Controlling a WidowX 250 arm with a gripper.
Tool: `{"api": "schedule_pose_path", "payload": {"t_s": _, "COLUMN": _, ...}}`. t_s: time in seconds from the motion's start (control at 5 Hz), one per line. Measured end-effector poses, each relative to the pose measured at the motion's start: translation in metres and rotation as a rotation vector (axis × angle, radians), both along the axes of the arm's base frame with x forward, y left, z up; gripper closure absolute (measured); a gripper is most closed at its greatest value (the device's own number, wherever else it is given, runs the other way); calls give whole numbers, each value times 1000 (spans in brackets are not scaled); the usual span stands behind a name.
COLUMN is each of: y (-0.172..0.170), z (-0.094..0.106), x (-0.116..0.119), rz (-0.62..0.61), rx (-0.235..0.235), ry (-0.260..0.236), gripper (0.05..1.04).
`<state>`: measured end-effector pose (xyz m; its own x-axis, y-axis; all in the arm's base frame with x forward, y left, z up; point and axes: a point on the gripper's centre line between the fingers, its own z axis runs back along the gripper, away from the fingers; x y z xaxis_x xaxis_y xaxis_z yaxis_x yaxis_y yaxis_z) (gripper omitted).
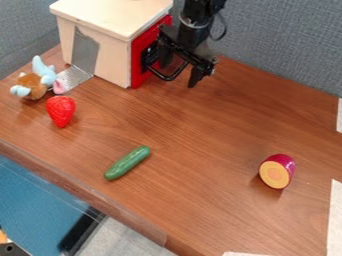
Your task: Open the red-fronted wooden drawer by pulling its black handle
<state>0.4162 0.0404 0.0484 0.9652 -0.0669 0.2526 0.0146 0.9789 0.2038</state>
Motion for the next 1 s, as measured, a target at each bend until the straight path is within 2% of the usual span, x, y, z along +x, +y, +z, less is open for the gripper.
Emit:
{"api": "schedule_pose_path", "payload": {"t_s": 0.2, "y": 5, "z": -3, "x": 5, "rz": 21, "rx": 22, "ry": -51, "gripper": 84}}
{"api": "schedule_pose_path", "payload": {"t_s": 0.4, "y": 3, "z": -12, "x": 5, "rz": 18, "rx": 14, "ry": -94, "gripper": 118}}
{"api": "schedule_pose_path", "payload": {"t_s": 0.8, "y": 5, "z": -23, "x": 2, "rz": 35, "rx": -25, "ry": -131, "gripper": 694}}
{"api": "schedule_pose_path", "payload": {"t_s": 1.0, "y": 3, "z": -22, "x": 0, "rz": 20, "rx": -46, "ry": -138, "gripper": 900}}
